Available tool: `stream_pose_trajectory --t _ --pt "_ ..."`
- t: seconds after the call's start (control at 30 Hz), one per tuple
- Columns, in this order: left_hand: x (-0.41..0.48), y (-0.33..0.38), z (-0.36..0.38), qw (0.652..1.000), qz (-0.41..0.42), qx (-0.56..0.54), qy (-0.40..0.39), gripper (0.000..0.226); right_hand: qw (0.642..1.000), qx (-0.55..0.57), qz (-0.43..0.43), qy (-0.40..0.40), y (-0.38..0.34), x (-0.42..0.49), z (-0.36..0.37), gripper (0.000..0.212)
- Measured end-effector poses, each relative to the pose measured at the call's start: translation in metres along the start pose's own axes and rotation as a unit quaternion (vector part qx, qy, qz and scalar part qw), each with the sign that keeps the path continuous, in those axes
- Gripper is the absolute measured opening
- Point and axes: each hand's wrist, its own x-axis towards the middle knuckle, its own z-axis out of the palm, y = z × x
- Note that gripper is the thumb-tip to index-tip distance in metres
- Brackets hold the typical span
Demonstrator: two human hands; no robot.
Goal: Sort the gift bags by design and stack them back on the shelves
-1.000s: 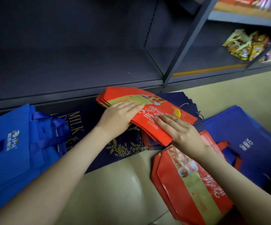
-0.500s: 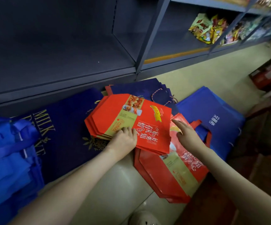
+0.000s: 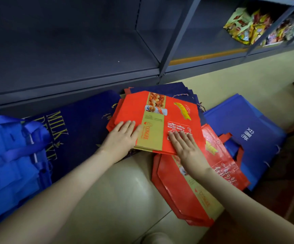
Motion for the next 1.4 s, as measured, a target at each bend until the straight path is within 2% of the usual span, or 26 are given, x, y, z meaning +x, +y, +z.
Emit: stream_pose_trajectory --t 0.07,0.13,0.2,0.3,0.4,0.43,0.47,0.53,0.6,0.7,0.77,0.8,0.87,0.97,1.03,1.1,1.17,1.23,1.3,1.4 --pt "0.002 0.009 -0.003 1.0 0.004 0.009 -0.03 0.055 1.0 -0.011 -0.015 -0.006 0.021 -0.007 0.005 0.086" --pt "0.008 0.025 -0.001 0.999 0.004 0.02 -0.032 0.049 0.998 -0.022 0.031 -0.04 0.031 -0.008 0.007 0.099" --pt "0.017 0.047 0.002 1.0 0.009 0.023 -0.016 0.045 0.998 -0.009 0.047 -0.029 0.021 -0.005 0.009 0.091" --pt "0.023 0.085 0.001 1.0 0.021 0.005 -0.012 0.04 0.998 0.052 -0.021 0.01 -0.011 0.002 0.007 0.06" --pt "0.022 0.099 -0.006 0.997 0.069 -0.032 -0.013 0.028 0.998 0.044 -0.047 -0.002 -0.007 -0.005 0.016 0.056" --pt "0.021 0.098 -0.004 0.993 0.102 -0.054 -0.008 0.034 0.998 0.03 -0.061 -0.013 0.004 -0.014 0.023 0.057" --pt "0.017 0.096 0.0 0.99 0.128 -0.063 0.001 0.051 0.996 0.011 -0.08 -0.022 0.017 -0.025 0.031 0.057" --pt "0.006 0.091 0.011 0.982 0.177 -0.047 -0.052 0.073 0.992 -0.024 -0.106 -0.057 0.042 -0.048 0.045 0.057" --pt "-0.001 0.089 0.021 0.979 0.185 -0.011 -0.088 0.072 0.988 -0.031 -0.099 -0.115 0.059 -0.067 0.058 0.067" --pt "-0.005 0.09 0.034 0.98 0.173 -0.007 -0.093 0.068 0.963 -0.009 -0.068 -0.261 0.072 -0.092 0.075 0.097" --pt "-0.005 0.091 0.041 0.981 0.169 -0.015 -0.092 0.068 0.927 -0.021 -0.076 -0.366 0.069 -0.095 0.078 0.097" --pt "-0.005 0.092 0.043 0.983 0.163 -0.015 -0.081 0.07 0.92 -0.019 -0.072 -0.384 0.066 -0.091 0.076 0.093" --pt "-0.002 0.093 0.047 0.987 0.145 -0.039 -0.059 0.071 0.936 0.007 -0.042 -0.35 0.06 -0.072 0.073 0.079" --pt "0.0 0.094 0.057 0.992 0.115 -0.045 -0.031 0.073 0.984 0.054 -0.061 -0.16 0.052 -0.032 0.072 0.063" --pt "0.002 0.091 0.06 0.994 0.093 -0.059 -0.019 0.079 0.995 0.05 -0.06 -0.067 0.045 -0.003 0.071 0.069" --pt "0.002 0.088 0.067 0.994 0.08 -0.077 -0.011 0.084 0.997 0.025 -0.069 -0.033 0.036 0.03 0.066 0.088" --pt "0.001 0.086 0.07 0.995 0.063 -0.072 0.002 0.088 0.995 0.015 -0.088 -0.047 0.032 0.062 0.06 0.109" --pt "0.0 0.084 0.072 0.997 0.044 -0.059 0.004 0.092 0.99 -0.008 -0.091 -0.106 0.03 0.088 0.056 0.124" --pt "0.0 0.08 0.074 0.998 0.018 -0.052 -0.002 0.093 0.98 -0.057 -0.078 -0.172 0.029 0.104 0.054 0.131" --pt "0.002 0.078 0.077 0.998 -0.004 -0.061 0.008 0.097 0.969 -0.11 -0.094 -0.203 0.028 0.106 0.055 0.126"
